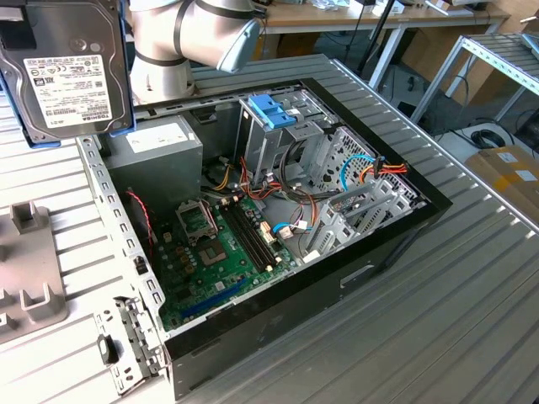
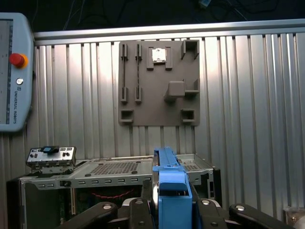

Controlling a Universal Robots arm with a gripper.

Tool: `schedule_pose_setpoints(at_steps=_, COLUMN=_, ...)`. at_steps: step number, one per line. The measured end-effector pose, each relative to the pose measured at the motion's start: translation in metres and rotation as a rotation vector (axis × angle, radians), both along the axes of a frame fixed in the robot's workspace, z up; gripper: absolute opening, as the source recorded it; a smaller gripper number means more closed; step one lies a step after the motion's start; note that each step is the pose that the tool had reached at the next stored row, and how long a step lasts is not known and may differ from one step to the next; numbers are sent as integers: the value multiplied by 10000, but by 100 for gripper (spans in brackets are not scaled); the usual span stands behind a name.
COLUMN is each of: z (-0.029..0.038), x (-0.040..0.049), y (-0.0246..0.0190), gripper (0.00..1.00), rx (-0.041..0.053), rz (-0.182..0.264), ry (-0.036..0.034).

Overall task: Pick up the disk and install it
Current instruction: 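Pick up the disk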

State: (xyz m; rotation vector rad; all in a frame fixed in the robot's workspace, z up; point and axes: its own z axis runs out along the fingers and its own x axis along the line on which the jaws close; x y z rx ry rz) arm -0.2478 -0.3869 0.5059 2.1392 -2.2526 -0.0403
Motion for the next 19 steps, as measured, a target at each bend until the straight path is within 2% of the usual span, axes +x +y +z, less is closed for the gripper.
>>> schedule_pose_setpoints(at_steps=19, z=-14, x=57, y=0, gripper=37, rx=-8, rz=0, ry=0)
